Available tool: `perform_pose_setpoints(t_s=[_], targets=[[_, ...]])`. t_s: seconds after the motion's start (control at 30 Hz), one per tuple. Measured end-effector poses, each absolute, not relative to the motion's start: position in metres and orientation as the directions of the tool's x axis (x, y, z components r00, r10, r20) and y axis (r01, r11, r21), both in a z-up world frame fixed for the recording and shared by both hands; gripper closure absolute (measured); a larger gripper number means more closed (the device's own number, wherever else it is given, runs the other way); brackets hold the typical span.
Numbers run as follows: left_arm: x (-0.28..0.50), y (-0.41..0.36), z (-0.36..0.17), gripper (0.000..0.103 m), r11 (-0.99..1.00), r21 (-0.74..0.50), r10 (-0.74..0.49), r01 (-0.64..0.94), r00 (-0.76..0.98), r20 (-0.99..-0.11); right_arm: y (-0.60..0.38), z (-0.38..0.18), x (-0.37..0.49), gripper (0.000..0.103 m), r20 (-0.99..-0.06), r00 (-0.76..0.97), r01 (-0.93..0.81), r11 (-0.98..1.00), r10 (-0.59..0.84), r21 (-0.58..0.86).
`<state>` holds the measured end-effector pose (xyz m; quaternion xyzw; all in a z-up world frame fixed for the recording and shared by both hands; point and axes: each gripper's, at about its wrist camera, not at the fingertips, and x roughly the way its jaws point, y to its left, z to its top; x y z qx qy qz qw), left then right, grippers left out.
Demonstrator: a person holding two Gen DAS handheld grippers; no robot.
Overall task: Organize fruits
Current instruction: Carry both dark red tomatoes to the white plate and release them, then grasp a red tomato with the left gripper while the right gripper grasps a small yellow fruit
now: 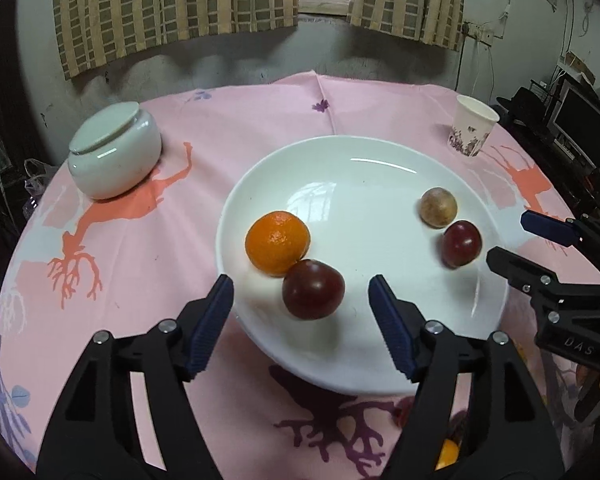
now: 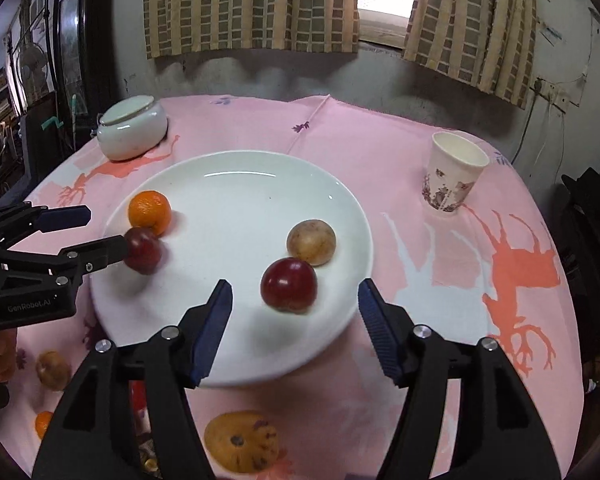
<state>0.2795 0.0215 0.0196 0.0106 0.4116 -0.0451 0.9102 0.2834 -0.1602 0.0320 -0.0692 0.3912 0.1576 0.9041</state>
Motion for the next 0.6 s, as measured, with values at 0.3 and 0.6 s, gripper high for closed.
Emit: perform_pose_setpoints(t_s=[0.3, 0.6], targets=[[0.158, 0.013, 0.042, 0.015, 0.972, -0.053, -0.202, 0.227, 0.709, -0.676, -0.173, 0.070, 0.157, 0.001, -0.637, 0.688, -0.395, 0.916, 0.347, 0.073], [0.087, 0.000, 0.010, 0.006, 0.913, -0.035, -0.313, 0.407, 0.644, -0.698, -0.183, 0.059, 0.098, 0.001, -0.532, 0.757, -0.428, 0.903, 0.379, 0.035]])
